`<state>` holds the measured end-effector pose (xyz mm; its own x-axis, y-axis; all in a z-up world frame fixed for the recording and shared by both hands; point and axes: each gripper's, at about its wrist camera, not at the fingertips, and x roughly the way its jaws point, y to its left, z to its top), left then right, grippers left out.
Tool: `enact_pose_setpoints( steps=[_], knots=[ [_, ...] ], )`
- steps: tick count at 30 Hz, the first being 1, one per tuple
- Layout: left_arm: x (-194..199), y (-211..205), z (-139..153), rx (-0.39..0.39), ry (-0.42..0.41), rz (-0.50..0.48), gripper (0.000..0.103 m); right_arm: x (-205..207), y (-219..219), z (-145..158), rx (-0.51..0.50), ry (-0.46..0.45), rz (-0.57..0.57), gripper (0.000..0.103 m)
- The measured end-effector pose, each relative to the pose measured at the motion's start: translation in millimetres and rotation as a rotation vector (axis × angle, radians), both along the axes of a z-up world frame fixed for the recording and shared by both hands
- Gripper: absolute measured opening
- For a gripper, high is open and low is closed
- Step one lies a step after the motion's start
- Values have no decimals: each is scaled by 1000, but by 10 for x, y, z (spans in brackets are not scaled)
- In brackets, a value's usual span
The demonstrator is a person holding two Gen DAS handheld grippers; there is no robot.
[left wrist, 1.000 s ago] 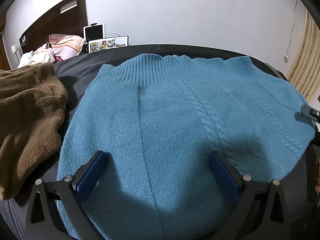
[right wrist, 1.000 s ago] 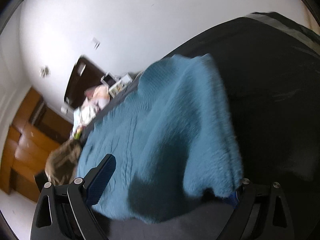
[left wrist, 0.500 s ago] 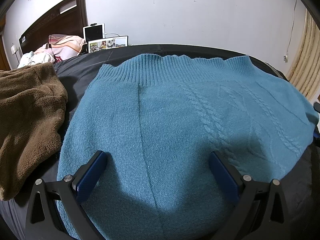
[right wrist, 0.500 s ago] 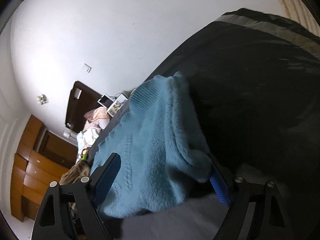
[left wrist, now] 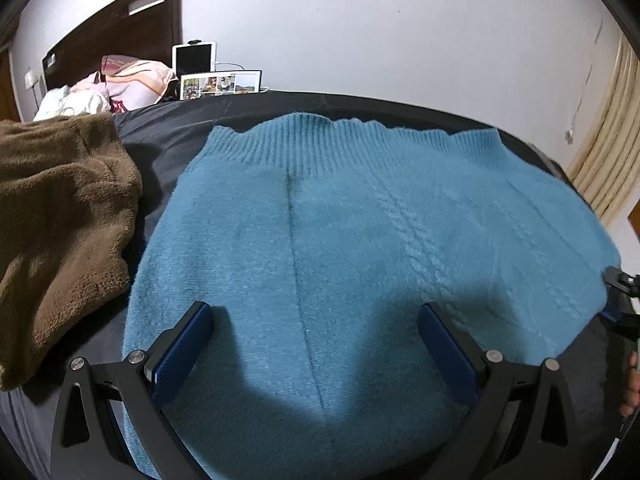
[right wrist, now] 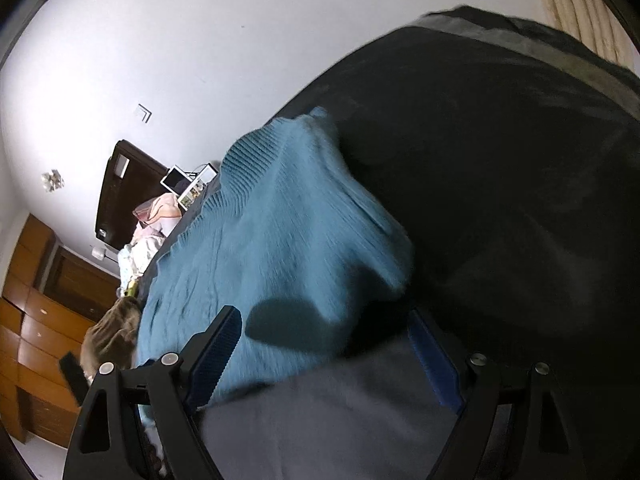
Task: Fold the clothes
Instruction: 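Grasp the side edge of the teal sweater with the right gripper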
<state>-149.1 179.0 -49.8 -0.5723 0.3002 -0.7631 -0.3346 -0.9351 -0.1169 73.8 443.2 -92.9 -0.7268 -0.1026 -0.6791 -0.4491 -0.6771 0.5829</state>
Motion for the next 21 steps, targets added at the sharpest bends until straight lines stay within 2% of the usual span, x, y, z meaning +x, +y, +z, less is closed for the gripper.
enact_pose_setpoints(
  steps=[2,7,8,9,10,14,18,21],
  knots=[
    [-12,-43,12,13,1,12,102,-121,2,-9,21,6,-4,87],
    [-29,-91,30,-18,21,50,102,-355,31,-31,58,25,-26,85],
    [-40,-98,25,-24,19,58,102,-385,37,-39,60,28,-30,80],
    [-51,-111,24,-24,16,63,102,-409,42,-55,54,29,-34,66],
    [-62,-126,24,-21,13,69,102,-431,47,-80,36,35,-32,57],
    [-85,-172,28,-10,3,85,102,-446,12,-25,43,53,-25,46],
    [-87,-228,60,4,1,98,102,-474,-131,284,139,97,0,38],
    [-79,-291,103,18,6,111,102,-574,-279,525,194,130,24,36]
  ],
)
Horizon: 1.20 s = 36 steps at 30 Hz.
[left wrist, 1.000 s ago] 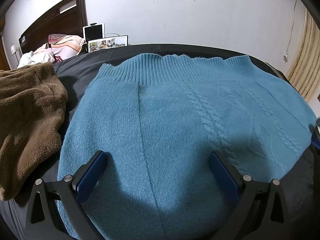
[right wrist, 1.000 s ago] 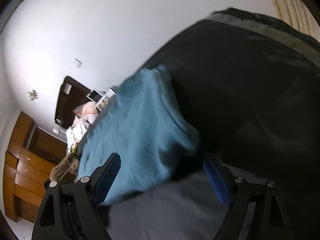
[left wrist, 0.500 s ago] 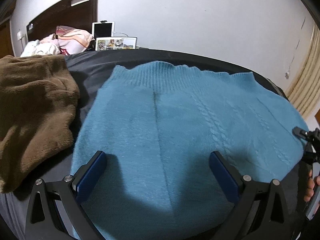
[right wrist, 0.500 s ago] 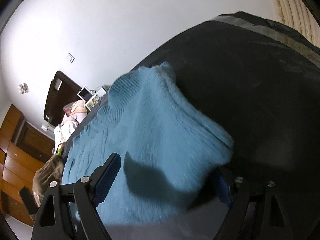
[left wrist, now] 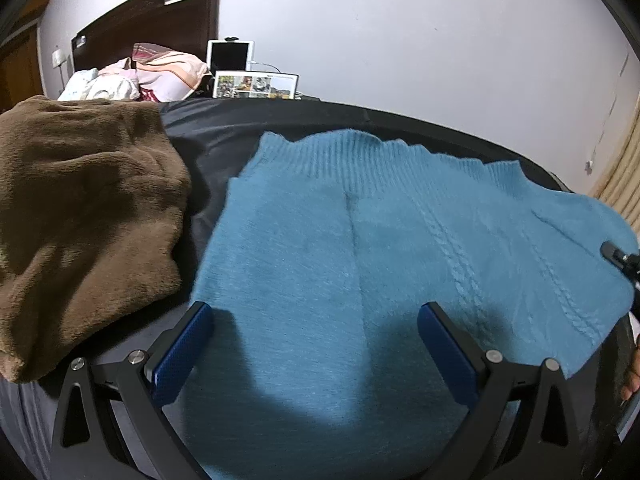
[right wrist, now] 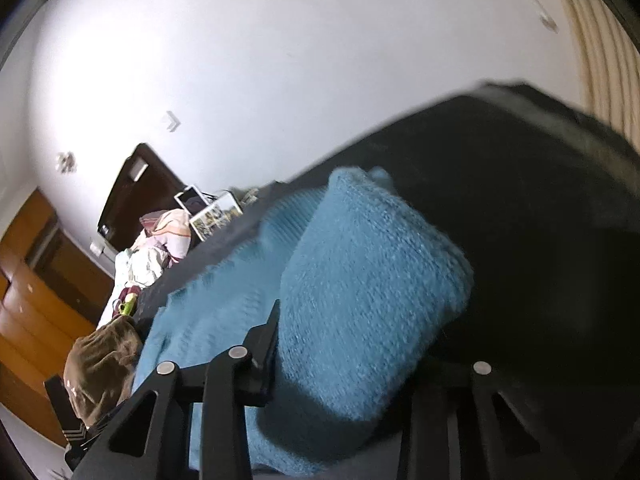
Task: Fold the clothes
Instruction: 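Grasp the side edge of the teal sweater with the right gripper, then fold the held side over the sweater body and open the right gripper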
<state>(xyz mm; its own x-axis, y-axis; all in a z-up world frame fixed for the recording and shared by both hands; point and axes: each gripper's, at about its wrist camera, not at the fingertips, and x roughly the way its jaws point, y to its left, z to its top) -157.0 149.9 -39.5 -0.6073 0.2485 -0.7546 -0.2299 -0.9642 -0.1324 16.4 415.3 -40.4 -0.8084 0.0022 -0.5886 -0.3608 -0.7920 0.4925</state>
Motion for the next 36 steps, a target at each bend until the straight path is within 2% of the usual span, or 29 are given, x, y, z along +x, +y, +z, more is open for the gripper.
enact_pose_setpoints(
  steps=[5,9,13,17,20,24,26,29,33,36],
  knots=[
    [-27,-218,50,68,-44,-9,102,-232,-262,317,43,47,68,34],
    [-60,-428,119,98,-40,10,102,-345,-532,536,81,105,116,32],
    [-114,-656,85,156,-48,47,102,-439,-903,759,124,166,186,25],
    [-158,-773,15,216,-78,58,102,-553,-1331,917,202,183,265,22],
    [-146,-793,30,234,-77,47,102,-670,-1575,878,216,167,322,21],
    [-121,-801,50,263,-72,21,102,-721,-1724,696,284,132,327,21],
    [-133,-814,38,282,-81,16,102,-754,-1742,571,284,113,331,21],
    [-143,-836,51,303,-76,13,102,-689,-1766,407,297,99,359,21],
    [-136,-841,72,311,-46,-2,102,-541,-1827,250,388,97,373,22],
    [-171,-819,43,320,-45,-15,102,-489,-1838,167,420,95,401,24]
  ],
)
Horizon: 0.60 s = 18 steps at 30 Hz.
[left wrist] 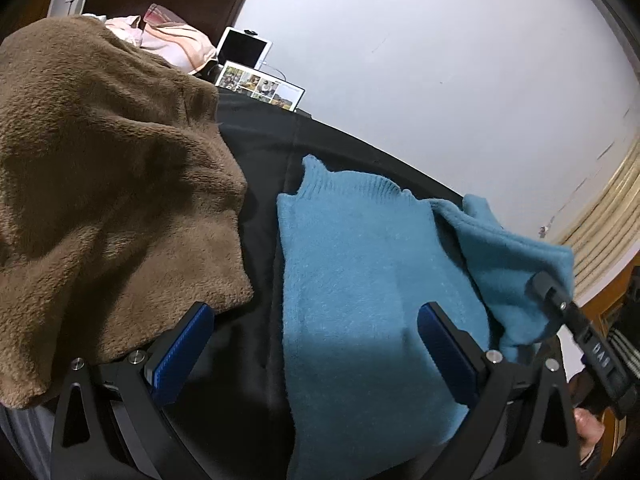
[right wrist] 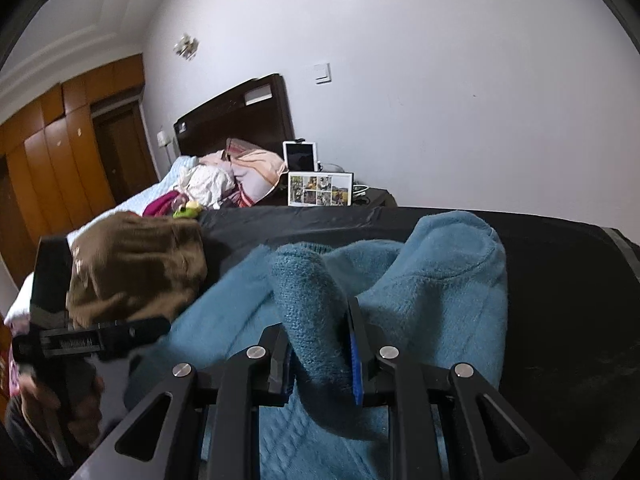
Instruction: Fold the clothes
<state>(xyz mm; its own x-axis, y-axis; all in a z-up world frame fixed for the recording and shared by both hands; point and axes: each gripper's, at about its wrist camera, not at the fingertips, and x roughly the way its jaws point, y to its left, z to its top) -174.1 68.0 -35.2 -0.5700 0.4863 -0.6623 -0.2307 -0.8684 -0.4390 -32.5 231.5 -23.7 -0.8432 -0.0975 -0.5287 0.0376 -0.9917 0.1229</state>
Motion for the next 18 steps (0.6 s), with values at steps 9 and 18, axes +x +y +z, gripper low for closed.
enact_pose_setpoints(
  steps=[9,18],
  knots=[
    [25,220,123,-12,-22,-33,102,359,10,17,186,109,-25,83],
    [-152,656,388,-25,-63,-143,102,364,-73,-135,215,18,121,83]
  ],
)
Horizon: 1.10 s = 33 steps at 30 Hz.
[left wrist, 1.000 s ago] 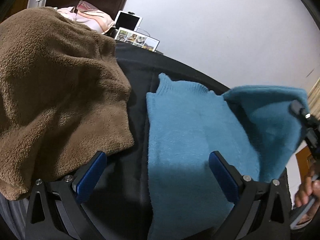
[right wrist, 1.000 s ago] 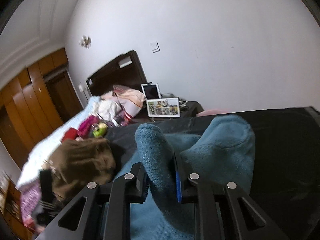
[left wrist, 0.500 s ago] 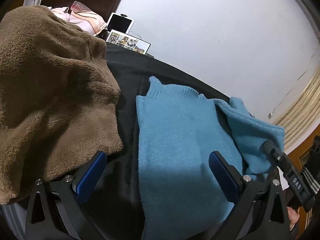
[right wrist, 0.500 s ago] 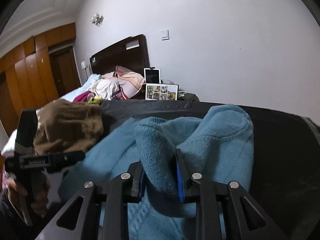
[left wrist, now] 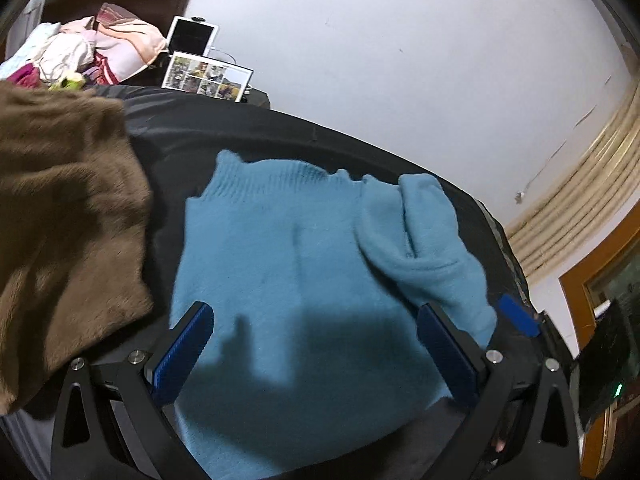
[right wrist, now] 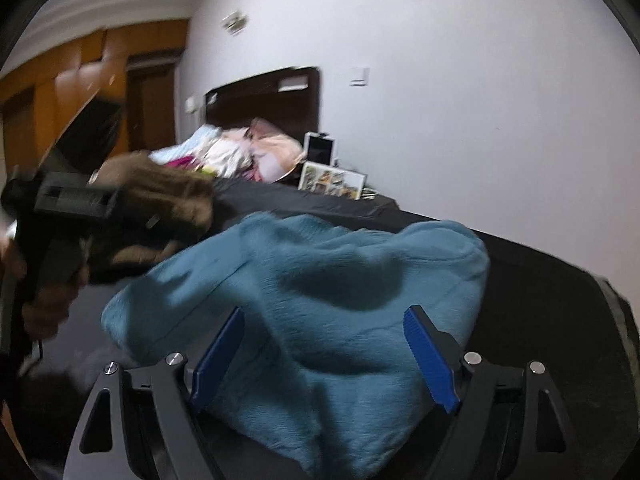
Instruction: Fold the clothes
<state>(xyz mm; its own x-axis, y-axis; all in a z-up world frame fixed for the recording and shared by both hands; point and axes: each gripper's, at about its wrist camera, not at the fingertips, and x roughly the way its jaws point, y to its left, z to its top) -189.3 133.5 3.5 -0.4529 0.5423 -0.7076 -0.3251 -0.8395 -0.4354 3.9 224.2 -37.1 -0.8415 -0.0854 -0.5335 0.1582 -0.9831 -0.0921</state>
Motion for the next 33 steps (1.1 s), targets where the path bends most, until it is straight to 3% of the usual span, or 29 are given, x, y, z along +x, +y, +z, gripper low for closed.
enact_pose_setpoints(
  steps=[6,8,9,13,16,21,28,33],
  knots=[
    [-188,69,52,74,-79,-23,102,-405,-379,-211,174,-57,-25,83],
    [-223,108,55,70,-97,-33,102,-511,-385,-295,220,-51,-66,65],
    [-247,128,52,62,-104,-38,102,-533,-357,-328,232,-48,-89,39],
    [-359,224,0,69,-151,-77,102,-356,-253,-271,206,6,-112,18],
    [-466,343,-83,133,-226,-133,102,-110,-222,-150,188,81,-111,18],
    [-564,616,-138,217,-307,-230,102,100,-209,-106,160,99,-72,18],
    [-643,1018,-186,208,-350,-304,102,229,-256,-140,138,112,-31,18],
    [-610,1294,-199,158,-347,-353,101,254,-223,-117,128,131,-33,18]
  ],
)
